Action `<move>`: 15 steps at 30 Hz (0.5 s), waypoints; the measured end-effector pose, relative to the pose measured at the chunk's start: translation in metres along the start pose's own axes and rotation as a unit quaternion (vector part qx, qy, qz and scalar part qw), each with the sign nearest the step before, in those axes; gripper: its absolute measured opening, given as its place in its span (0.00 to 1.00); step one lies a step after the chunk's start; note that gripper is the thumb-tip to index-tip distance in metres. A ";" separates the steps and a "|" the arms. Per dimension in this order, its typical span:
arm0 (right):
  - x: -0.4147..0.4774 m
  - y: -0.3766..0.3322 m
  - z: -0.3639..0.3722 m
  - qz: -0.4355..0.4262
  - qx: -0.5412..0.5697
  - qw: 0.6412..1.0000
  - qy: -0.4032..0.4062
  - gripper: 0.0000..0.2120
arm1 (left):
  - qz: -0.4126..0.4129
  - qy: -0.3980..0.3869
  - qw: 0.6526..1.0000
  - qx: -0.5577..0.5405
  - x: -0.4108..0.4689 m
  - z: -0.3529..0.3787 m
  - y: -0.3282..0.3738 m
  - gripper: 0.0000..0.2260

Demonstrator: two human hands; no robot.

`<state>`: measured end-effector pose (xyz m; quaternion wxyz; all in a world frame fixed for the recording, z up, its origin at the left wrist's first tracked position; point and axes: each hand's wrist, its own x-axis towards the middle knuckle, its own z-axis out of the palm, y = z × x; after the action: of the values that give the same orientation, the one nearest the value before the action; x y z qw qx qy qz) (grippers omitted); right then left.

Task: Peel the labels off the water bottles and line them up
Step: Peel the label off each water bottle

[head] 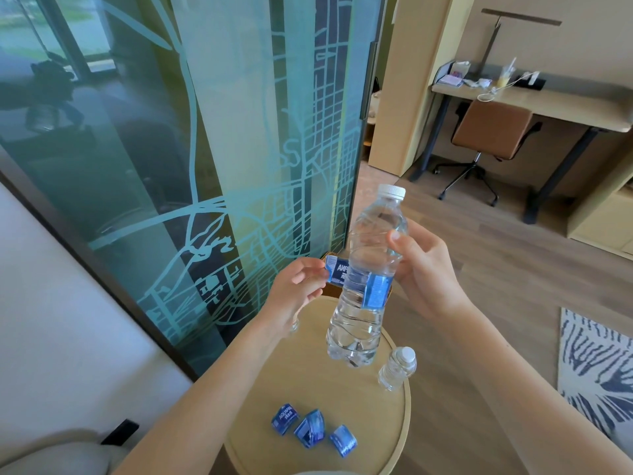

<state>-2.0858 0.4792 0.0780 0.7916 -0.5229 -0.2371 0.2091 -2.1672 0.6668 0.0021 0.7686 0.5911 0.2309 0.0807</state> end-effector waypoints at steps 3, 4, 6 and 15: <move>0.001 0.001 0.000 0.009 0.006 1.000 0.006 0.18 | -0.011 0.004 0.999 -0.044 0.000 -0.004 0.002 0.06; 0.001 0.001 0.000 0.009 0.007 1.000 0.007 0.17 | -0.010 0.001 0.999 -0.045 0.001 -0.004 0.002 0.06; 0.001 0.003 0.000 0.007 0.003 1.000 0.010 0.16 | -0.009 0.000 0.999 -0.048 0.000 -0.004 0.003 0.06; 0.002 0.004 -0.003 0.006 -0.001 1.000 0.011 0.23 | -0.015 0.029 0.992 -0.120 -0.001 -0.018 -0.001 0.01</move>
<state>-2.0829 0.4790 0.0739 0.7924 -0.5271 -0.2257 0.2082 -2.1763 0.6820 -0.0017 0.8284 0.4882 0.2500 0.1135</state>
